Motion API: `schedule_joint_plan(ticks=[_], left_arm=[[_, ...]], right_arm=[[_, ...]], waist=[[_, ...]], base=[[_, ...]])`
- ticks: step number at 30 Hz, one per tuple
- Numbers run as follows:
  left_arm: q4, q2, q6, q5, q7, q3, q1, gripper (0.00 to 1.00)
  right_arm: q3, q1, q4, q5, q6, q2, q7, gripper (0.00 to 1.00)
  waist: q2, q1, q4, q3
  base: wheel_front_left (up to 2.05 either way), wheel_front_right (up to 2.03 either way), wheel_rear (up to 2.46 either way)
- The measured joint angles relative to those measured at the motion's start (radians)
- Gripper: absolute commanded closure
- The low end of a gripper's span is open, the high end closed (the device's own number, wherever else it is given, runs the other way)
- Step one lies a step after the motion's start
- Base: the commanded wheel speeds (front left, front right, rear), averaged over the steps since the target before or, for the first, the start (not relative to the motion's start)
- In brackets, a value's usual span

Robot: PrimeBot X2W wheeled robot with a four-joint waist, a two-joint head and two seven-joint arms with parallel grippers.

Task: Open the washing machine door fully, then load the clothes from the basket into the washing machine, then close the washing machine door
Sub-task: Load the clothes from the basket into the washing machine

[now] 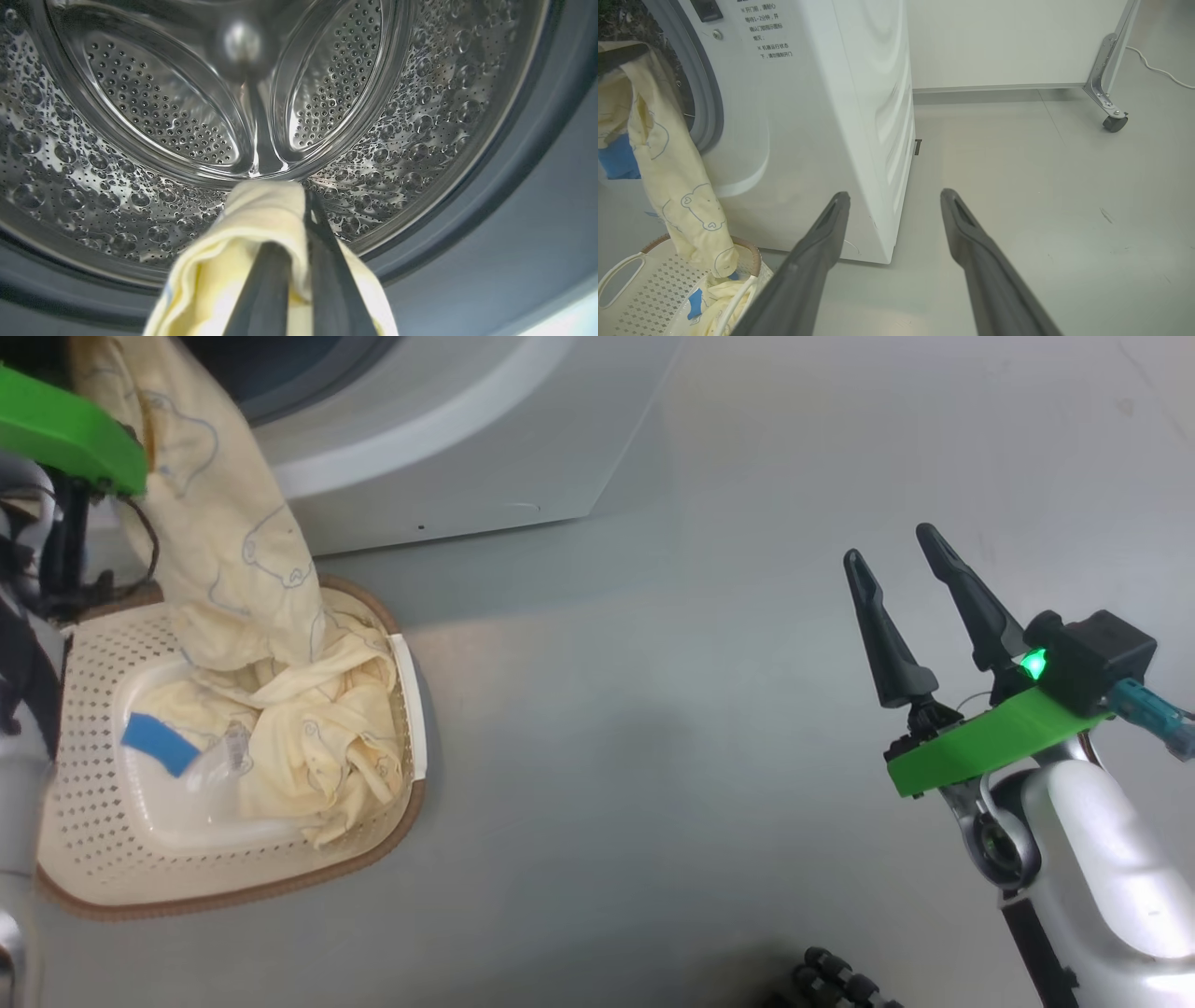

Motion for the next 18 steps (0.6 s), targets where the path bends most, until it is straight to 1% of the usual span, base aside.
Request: schedule_joint_plan(ticks=[8, 18], left_arm=[[0.242, 0.003, -0.014, 0.008, -0.033, -0.018, -0.203, 1.0], [0.449, 0.012, -0.017, 0.037, -0.054, -0.058, -0.421, 1.0]], right_arm=[[0.011, -0.031, -0.003, 0.009, 0.0, 0.006, 0.0, 0.0], [0.039, -0.074, -0.009, 0.01, 0.0, 0.012, 0.0, 0.0]], waist=[[0.0, 0.0, -0.04, 0.054], [0.0, 0.0, -0.085, 0.127]], base=[[0.0, 0.0, 0.0], [0.0, 0.0, 0.0]])
